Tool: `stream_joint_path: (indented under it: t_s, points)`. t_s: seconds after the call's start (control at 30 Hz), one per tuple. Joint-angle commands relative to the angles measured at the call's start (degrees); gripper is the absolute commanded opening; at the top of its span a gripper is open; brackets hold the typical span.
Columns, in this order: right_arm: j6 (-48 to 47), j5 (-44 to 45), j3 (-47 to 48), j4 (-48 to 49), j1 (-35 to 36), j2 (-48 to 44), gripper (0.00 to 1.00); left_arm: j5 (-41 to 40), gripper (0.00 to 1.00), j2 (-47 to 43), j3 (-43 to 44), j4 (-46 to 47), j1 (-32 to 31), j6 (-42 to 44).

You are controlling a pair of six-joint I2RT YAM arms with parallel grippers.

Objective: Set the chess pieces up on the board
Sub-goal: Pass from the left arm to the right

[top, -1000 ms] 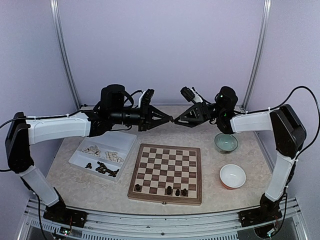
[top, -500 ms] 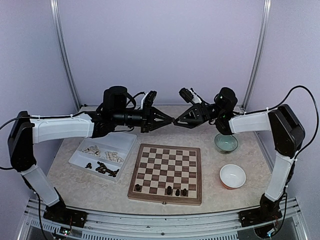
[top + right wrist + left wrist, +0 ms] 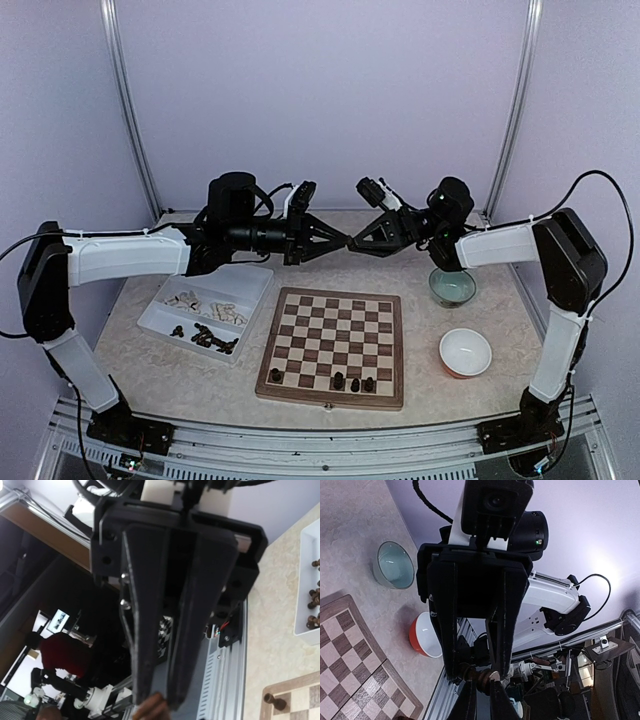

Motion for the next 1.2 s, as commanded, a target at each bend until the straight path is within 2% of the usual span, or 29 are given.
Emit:
stream_joint_path:
  t_s: [0.0,0.13,0.43,0.6,0.63,0.7,0.77,0.8,0.83,0.9,1.0,1.17]
  points:
    - [0.7,0.4,-0.3,3.0,0.7,0.3,0.30,0.7,0.12,0.8,0.9,1.3,-0.4,-0.3]
    - [0.7,0.7,-0.5,3.2,0.7,0.2,0.22,0.9,0.13,0.9,0.8,1.4,-0.4,-0.2]
    - [-0.7,0.8,-1.0,1.8,0.7,0.2,0.11,1.1,0.13,1.3,0.5,1.3,-0.4,-0.1]
    - [-6.1,0.2,-0.9,-3.9,-0.1,-0.8,0.05,0.8,0.19,1.0,0.2,-1.6,0.3,1.5]
    - [-9.0,-0.1,-0.6,-7.4,-0.4,-1.3,0.03,0.7,0.21,0.7,0.3,-3.1,0.7,2.2]
    - [-21.1,-0.3,0.5,-19.5,-1.2,-2.8,0.02,-0.2,0.25,-0.2,0.9,-7.6,1.8,4.9]
    - [-37.6,1.2,3.2,-39.3,-2.0,-4.8,0.02,-1.6,0.28,-1.8,2.3,-14.0,3.2,8.9]
    - [-48.8,3.3,5.4,-51.4,-2.3,-5.8,0.02,-2.6,0.29,-2.7,3.2,-17.6,4.0,11.1]
    - [-59.3,6.4,8.4,-64.4,-2.4,-6.8,0.02,-4.0,0.31,-3.7,4.2,-22.0,4.7,13.6]
    - [-77.0,17.0,13.1,-82.5,-2.0,-8.0,0.02,-7.8,0.33,-4.7,6.9,-30.1,6.3,19.5]
    - [-89.7,28.5,16.2,-95.0,-1.6,-10.5,0.02,-16.4,0.33,-5.5,10.0,-40.2,8.3,26.5]
    - [-104.0,43.6,16.7,-105.7,-0.4,-14.3,0.01,-36.2,0.33,-5.4,13.7,-50.9,9.2,37.0]
